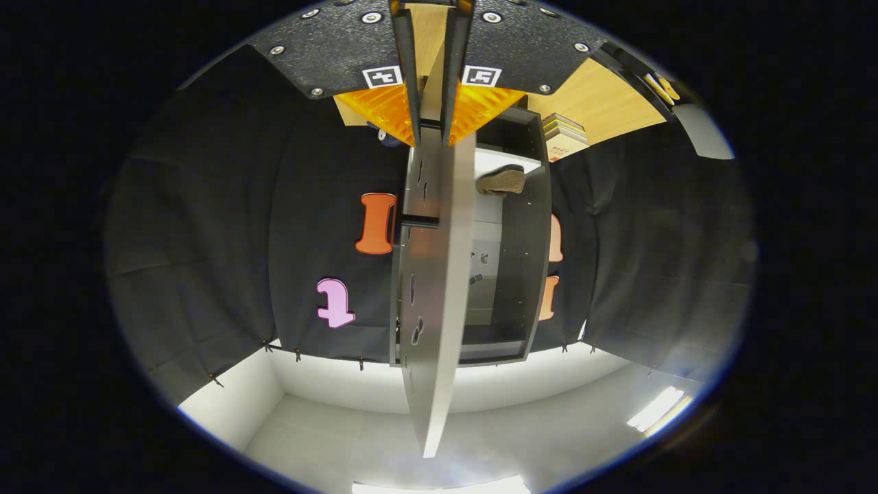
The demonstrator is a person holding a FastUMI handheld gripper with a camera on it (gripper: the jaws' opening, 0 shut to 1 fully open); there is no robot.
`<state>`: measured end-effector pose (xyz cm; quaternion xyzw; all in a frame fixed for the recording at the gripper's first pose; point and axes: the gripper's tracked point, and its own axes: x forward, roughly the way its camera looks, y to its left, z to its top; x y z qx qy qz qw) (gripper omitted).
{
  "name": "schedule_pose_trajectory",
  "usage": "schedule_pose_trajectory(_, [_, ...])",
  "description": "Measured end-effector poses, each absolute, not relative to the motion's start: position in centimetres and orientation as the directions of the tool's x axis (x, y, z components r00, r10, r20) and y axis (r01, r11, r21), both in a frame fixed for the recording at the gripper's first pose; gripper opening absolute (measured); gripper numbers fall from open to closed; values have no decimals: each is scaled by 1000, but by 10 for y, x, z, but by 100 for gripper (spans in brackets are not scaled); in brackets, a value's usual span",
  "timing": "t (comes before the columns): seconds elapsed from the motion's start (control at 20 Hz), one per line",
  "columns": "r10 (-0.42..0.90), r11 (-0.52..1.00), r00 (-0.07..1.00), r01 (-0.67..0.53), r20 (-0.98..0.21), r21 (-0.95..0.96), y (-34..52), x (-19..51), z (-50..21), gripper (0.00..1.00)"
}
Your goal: Open the shoe cabinet door, grab the shoes and put them into the shoe cabinet, then close the shoe cabinet door.
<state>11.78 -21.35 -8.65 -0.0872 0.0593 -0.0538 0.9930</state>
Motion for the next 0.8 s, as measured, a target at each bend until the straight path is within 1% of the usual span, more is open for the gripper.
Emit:
schedule_pose_trajectory(0.1, [-116, 982, 987, 97, -111, -162, -212, 111, -85, 12])
schedule_pose_trajectory(0.4, [-118, 987, 985, 102, -127, -126, -189, 102, -94, 12])
schedule_pose_trajectory(0.55, [-105, 989, 983, 87, -154, -121, -165, 106, -108, 12])
schedule_pose_trajectory(0.8, [-123, 989, 971, 103, -206, -106, -121, 120, -147, 12])
